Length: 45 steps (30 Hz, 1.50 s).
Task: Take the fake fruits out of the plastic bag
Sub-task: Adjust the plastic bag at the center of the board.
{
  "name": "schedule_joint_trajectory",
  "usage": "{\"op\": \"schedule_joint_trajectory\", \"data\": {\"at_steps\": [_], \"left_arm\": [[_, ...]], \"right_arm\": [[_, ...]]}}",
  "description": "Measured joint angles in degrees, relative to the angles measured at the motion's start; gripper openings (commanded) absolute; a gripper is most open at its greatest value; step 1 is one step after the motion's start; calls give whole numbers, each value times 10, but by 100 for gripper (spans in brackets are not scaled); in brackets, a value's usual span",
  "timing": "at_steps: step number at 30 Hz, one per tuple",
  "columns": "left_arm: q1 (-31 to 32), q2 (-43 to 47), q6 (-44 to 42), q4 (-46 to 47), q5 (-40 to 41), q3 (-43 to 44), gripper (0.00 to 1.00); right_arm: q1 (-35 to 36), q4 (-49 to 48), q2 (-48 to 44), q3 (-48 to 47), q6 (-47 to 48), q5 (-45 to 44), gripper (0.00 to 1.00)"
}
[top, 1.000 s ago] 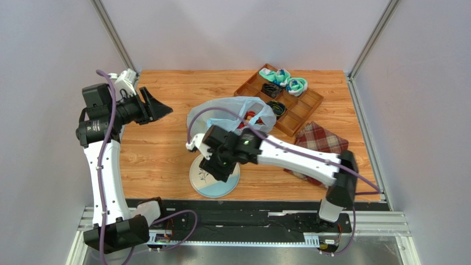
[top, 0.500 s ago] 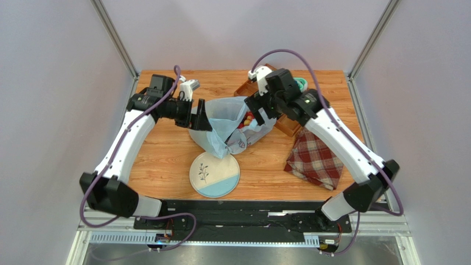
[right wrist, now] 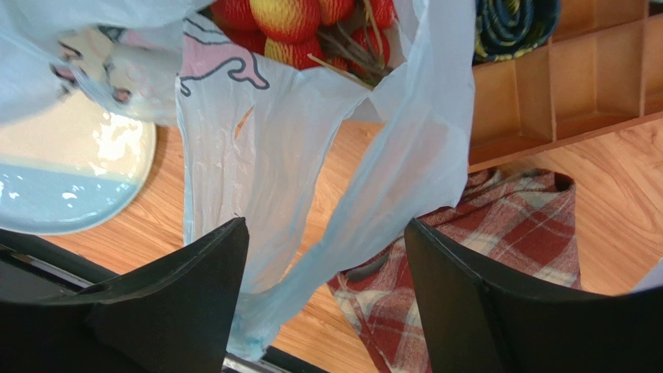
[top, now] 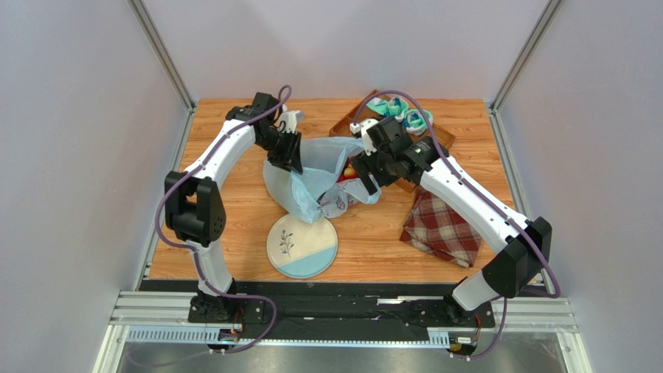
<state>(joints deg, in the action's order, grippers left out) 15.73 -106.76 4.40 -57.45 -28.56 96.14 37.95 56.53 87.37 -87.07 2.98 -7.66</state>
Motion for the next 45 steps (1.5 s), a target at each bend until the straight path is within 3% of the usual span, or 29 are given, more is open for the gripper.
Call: {"op": "schedule_joint_trajectory", "data": {"at_steps": [4,7,10,11,14,15,18,20,25,30,33,42,45], "left_arm": [[-7,-2,-2,-10,-17,20,0],[-19,40,-3,-19,-23,14,0],[-46,149,-5,-15,-18,-26,0],[-57,198,-5,-16,-14,-45,0],[-83,343,-4,-10,7,-103,0],[-83,379,-5,-7,10,-117,0],[-78,441,-4,-2,4,-153,0],[-77,440,-4,4,-3,-169,0],[-77,372,-2,14,-12,-196,0],[-77,339,0,15,-14,-193,0],[-77,339,-1,15,-14,-183,0],[-80,340,-7,16,-16,-177,0],[-80,339,-11,15,-16,-176,0]], "right_arm": [[-11,7,10,27,14,2,28],[-26,-4,9,54,37,-11,22],[-45,-26,1,103,70,-36,19],[-50,-30,-3,119,79,-39,20],[-59,-27,-26,155,105,-43,41],[-59,-24,-33,157,111,-43,53],[-53,-9,-51,128,137,-33,67],[-50,16,-47,66,162,2,66],[-27,14,-49,-103,266,144,51],[21,42,-35,-122,424,243,33],[26,81,15,-123,504,262,29],[19,131,137,-127,629,248,26],[13,126,165,-147,634,240,38]]}}
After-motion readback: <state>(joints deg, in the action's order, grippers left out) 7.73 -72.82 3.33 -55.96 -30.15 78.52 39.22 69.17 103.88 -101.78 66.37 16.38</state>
